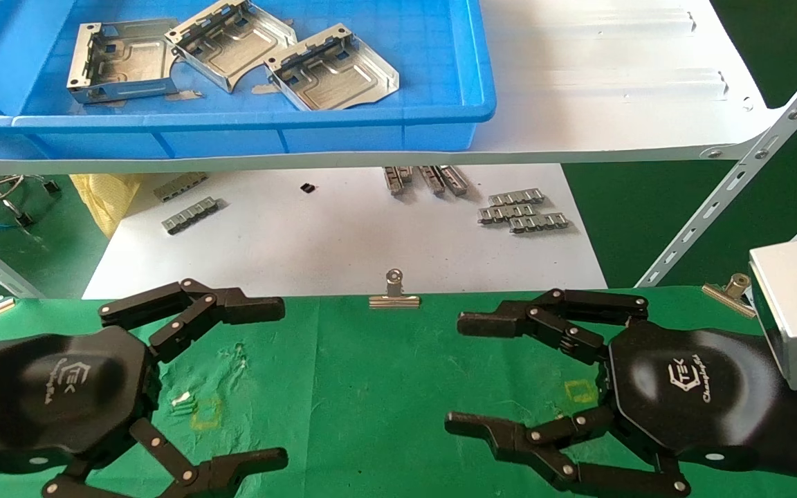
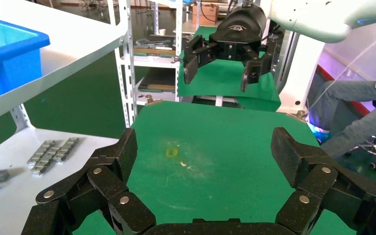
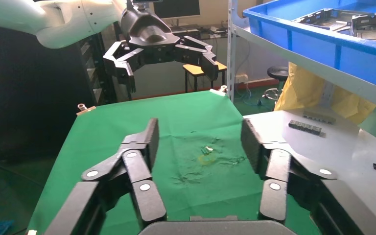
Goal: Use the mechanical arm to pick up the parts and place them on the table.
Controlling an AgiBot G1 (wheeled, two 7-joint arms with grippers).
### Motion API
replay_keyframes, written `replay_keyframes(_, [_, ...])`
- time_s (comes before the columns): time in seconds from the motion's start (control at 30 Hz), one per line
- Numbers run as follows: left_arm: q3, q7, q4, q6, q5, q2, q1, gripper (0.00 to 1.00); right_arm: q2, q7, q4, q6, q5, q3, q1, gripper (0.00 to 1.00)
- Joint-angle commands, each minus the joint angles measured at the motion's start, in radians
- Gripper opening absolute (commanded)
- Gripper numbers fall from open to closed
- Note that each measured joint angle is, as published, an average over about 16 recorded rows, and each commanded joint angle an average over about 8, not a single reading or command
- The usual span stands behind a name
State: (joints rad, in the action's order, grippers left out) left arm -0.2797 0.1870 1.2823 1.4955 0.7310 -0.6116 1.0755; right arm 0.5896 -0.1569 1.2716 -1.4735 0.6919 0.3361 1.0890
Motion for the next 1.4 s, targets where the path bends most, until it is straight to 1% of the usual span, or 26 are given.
replay_keyframes(0.03, [0.0,0.0,0.0,0.0,0.0,0.0,0.0,1.0,0.0,0.0,0.0,0.0,0.0,0.0,0.0,0.0])
replay_keyframes(0.6, [0.001,0.0,0.0,-0.002,0.0,0.0,0.003,1.0,0.0,0.0,0.0,0.0,0.0,0.0,0.0,0.0])
replay_keyframes(0.73, [0.0,0.006,-0.005,-0.015,0.01,-0.016,0.046,1.0,0.0,0.0,0.0,0.0,0.0,0.0,0.0,0.0])
replay_keyframes(0.83, [-0.011,0.021,-0.028,-0.032,0.036,-0.053,0.132,1.0,0.0,0.0,0.0,0.0,0.0,0.0,0.0,0.0])
replay_keyframes(0.9, [-0.026,0.034,-0.063,-0.043,0.067,-0.09,0.211,1.0,0.0,0.0,0.0,0.0,0.0,0.0,0.0,0.0])
replay_keyframes(1.0, [-0.059,0.048,-0.153,-0.059,0.13,-0.156,0.345,1.0,0.0,0.0,0.0,0.0,0.0,0.0,0.0,0.0])
replay_keyframes(1.13, [-0.111,0.048,-0.337,-0.084,0.237,-0.246,0.527,1.0,0.0,0.0,0.0,0.0,0.0,0.0,0.0,0.0])
replay_keyframes(1.23, [-0.146,0.033,-0.492,-0.103,0.315,-0.298,0.65,1.0,0.0,0.0,0.0,0.0,0.0,0.0,0.0,0.0])
replay_keyframes(1.4, [-0.194,-0.002,-0.716,-0.128,0.428,-0.338,0.805,1.0,0.0,0.0,0.0,0.0,0.0,0.0,0.0,0.0])
